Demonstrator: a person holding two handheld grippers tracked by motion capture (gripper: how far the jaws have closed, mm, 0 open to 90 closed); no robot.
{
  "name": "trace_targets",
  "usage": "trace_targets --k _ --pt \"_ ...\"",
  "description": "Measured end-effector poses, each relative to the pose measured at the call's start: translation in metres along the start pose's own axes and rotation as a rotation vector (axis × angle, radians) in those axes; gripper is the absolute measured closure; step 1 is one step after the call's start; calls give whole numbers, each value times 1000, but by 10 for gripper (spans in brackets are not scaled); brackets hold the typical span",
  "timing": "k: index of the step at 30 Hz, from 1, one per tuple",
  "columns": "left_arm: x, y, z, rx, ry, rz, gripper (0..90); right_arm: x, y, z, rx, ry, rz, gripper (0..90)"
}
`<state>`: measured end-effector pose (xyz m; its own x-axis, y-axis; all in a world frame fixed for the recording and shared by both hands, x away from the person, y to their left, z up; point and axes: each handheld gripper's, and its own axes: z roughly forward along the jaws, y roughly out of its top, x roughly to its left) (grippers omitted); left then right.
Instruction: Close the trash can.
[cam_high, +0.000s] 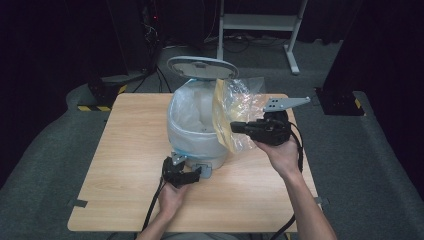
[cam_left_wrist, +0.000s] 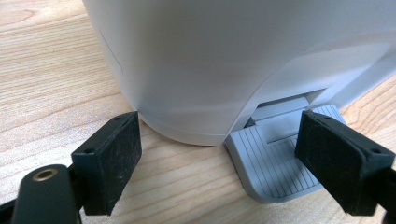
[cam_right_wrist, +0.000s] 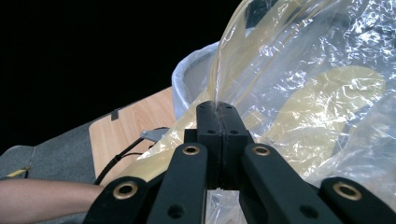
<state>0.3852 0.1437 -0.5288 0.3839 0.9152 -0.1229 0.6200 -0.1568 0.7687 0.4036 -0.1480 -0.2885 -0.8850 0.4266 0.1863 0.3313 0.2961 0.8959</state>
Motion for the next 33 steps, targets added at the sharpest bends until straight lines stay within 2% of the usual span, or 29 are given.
trace_targets --k 12,21,33 --pt "0 0 0 0 -1 0 146 0 13 13 1 29 -8 896" --pt "0 0 0 0 -1 -1 146 -3 21 27 -4 54 4 896" --pt "0 0 0 1 -1 0 147 -8 27 46 4 51 12 896"
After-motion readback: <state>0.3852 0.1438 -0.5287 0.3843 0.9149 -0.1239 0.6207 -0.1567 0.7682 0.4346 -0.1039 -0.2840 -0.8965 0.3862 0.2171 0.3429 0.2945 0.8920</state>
